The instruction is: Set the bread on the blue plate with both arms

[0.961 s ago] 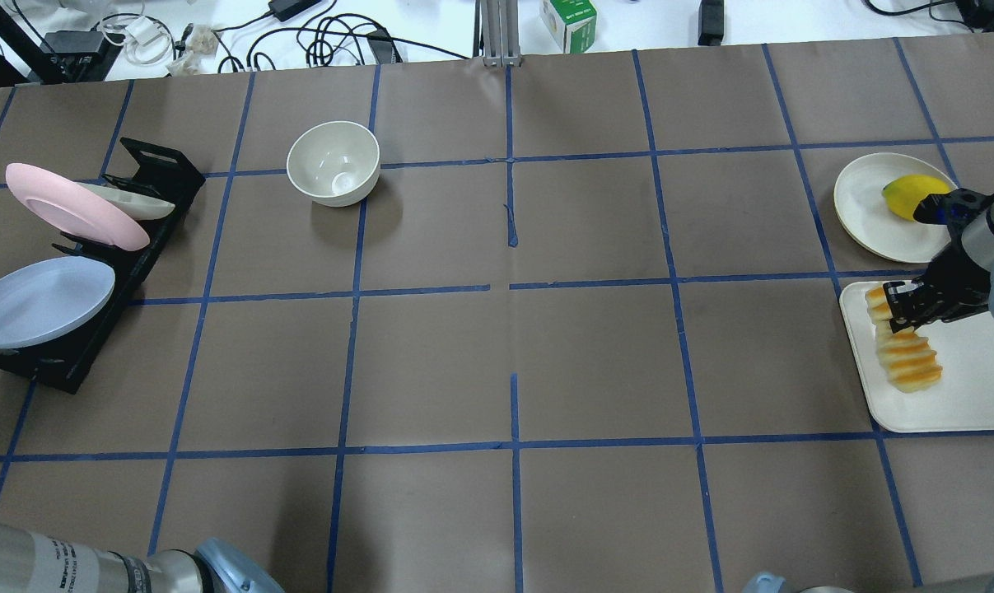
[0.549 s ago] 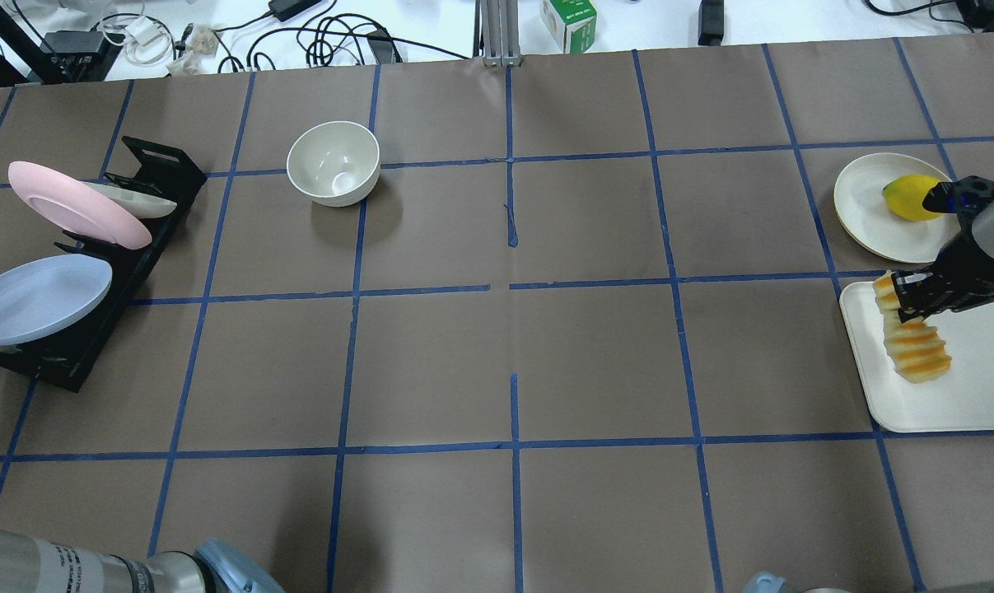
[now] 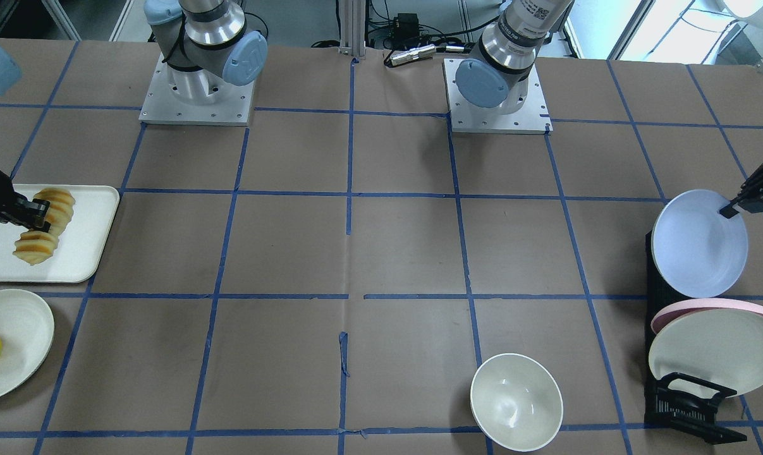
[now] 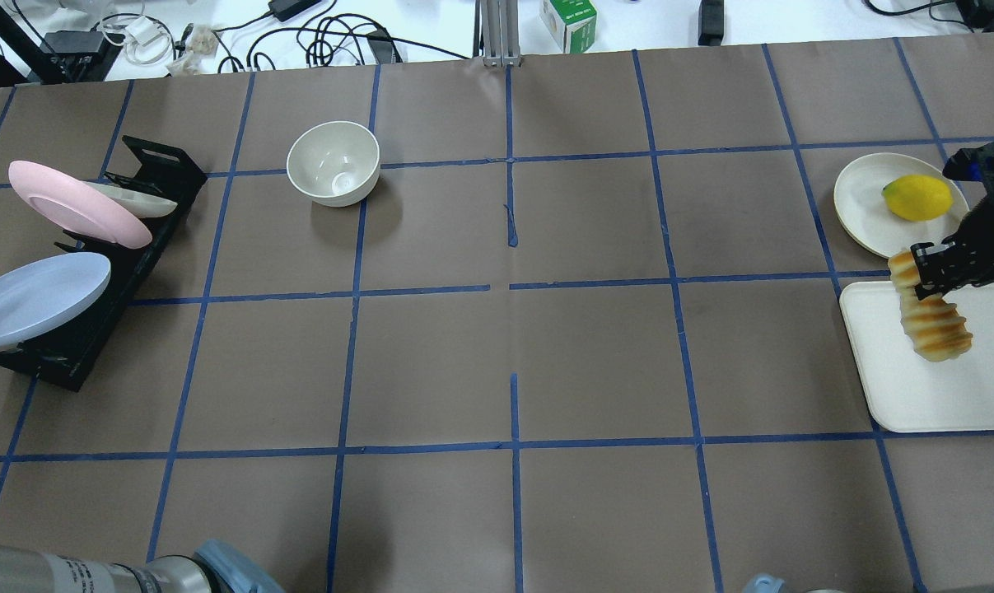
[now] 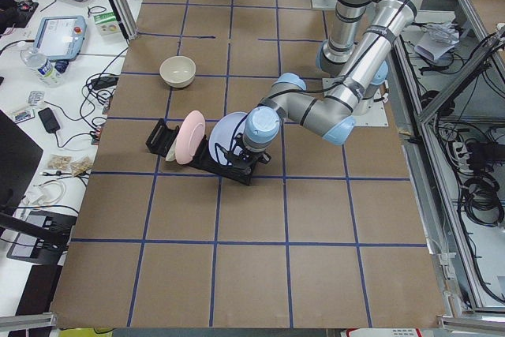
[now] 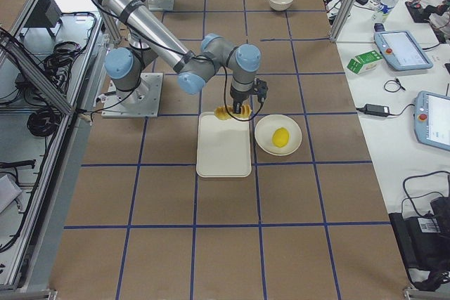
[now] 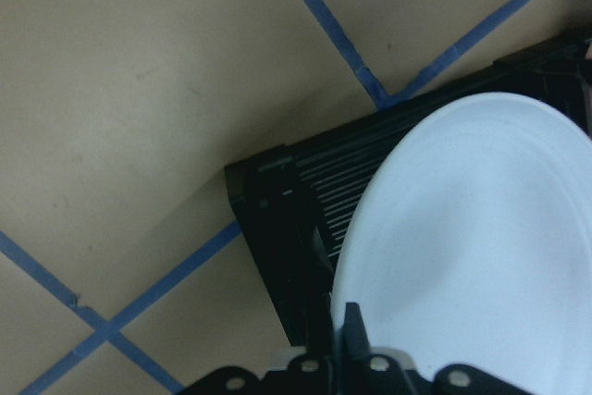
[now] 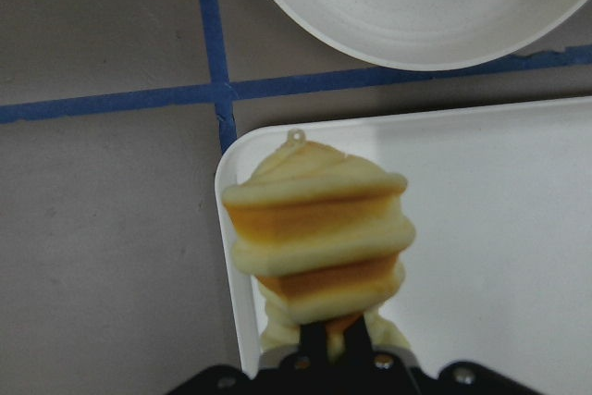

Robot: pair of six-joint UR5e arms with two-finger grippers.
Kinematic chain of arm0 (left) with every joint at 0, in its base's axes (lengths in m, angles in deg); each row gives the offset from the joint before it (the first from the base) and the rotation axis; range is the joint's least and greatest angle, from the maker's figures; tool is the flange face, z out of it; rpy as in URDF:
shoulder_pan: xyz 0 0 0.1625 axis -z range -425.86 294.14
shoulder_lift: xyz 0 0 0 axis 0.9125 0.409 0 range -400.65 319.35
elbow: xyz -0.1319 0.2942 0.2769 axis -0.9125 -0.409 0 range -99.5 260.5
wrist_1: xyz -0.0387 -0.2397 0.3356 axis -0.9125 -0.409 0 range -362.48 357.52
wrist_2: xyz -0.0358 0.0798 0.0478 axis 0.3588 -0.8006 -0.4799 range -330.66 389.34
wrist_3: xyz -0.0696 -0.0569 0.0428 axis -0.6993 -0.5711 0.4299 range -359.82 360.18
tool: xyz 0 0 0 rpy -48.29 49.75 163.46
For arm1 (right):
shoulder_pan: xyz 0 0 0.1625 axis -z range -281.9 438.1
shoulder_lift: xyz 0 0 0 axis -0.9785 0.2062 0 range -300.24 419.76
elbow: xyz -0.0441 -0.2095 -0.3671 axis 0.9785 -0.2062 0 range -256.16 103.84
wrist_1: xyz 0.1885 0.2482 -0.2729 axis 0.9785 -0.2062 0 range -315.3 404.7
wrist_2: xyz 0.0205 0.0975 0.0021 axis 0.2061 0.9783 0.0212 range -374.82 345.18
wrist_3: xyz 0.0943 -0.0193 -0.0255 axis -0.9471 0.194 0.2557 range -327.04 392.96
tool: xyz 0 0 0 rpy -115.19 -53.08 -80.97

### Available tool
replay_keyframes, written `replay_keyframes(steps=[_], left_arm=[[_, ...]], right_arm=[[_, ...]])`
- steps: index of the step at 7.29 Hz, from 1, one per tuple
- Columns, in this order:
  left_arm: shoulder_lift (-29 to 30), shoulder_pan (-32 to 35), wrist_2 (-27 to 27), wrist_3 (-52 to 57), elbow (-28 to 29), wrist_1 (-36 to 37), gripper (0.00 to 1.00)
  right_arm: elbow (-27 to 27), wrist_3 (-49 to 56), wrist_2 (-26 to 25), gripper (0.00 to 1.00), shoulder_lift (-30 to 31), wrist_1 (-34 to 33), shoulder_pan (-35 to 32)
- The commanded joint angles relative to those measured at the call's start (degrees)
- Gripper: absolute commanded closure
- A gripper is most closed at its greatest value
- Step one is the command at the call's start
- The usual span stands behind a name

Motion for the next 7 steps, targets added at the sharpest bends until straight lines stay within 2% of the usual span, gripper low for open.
replay_keyframes(steps=[1, 3, 4, 6, 7], left_arm=[[-4.07, 0.14, 0.19, -3.75, -0.45, -9.35, 1.00], [-7.41, 4.07, 4.04, -4.47, -0.89, -16.48, 1.00], [-8.82, 8.62, 6.32, -4.64, -0.55, -17.21, 1.00], [-11.99, 20.82, 8.62, -6.04, -0.90, -16.61, 1.00], [-11.57, 28.10, 9.84, -9.27, -0.55, -13.91, 1.00]], right_arm=[[-1.26, -0.41, -0.55, 0.91, 0.14, 1.24, -1.51], [-5.73, -0.67, -0.38, 0.92, 0.05, 7.71, -2.39], [-6.80, -1.46, -0.29, 0.92, -0.12, 9.22, -2.65], [-7.16, -1.64, -0.12, 0.92, -0.03, 9.50, -3.27], [-7.16, -1.64, -0.03, 0.92, -0.03, 9.59, -3.88]])
